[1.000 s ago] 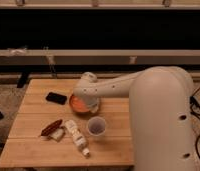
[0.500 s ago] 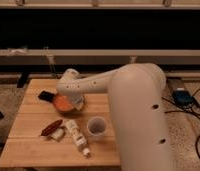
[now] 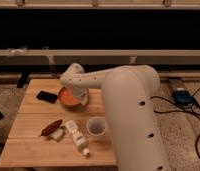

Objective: Drag the ceramic bowl in a circle

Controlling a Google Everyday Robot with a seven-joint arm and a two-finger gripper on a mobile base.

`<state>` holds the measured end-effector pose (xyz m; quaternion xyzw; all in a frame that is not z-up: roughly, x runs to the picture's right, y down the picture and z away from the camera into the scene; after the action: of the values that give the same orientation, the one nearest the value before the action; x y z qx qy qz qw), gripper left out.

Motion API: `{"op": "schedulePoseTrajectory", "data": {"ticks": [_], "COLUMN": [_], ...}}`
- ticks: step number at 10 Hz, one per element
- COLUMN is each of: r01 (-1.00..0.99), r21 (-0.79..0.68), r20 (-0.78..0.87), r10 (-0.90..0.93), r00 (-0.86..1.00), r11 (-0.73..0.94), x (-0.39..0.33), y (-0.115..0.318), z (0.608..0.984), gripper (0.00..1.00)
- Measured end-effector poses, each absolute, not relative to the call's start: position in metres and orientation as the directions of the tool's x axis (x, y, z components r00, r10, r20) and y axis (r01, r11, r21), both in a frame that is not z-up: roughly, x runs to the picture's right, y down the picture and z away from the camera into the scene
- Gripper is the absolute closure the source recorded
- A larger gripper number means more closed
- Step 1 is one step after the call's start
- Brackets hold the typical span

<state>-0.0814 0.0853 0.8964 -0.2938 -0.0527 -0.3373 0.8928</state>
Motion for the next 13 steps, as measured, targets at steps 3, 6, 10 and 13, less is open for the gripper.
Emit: {"op": "schedulePoseTrajectory", "data": {"ticks": [3,6,10,13], "r01": [0.562,0.531,0.534,0.581], "r21": [-0.542,-0.574,-0.571,-0.536], "r20": [0.241,0.231,0.266,0.31], "r10": [-0.525,-0.498,-0.475,-0.498], "r00": [0.816,0.835,0.839,0.81], "r11": [0.625,0.623,0.624,0.612], "x": [-0.039,-0.026,-0.047,-0.079], "y": [0.096,0.124,0.168,0.163], "z": [0.886,0.87,0.836,0.836], "gripper": [1.0,1.0,1.0,1.0]}}
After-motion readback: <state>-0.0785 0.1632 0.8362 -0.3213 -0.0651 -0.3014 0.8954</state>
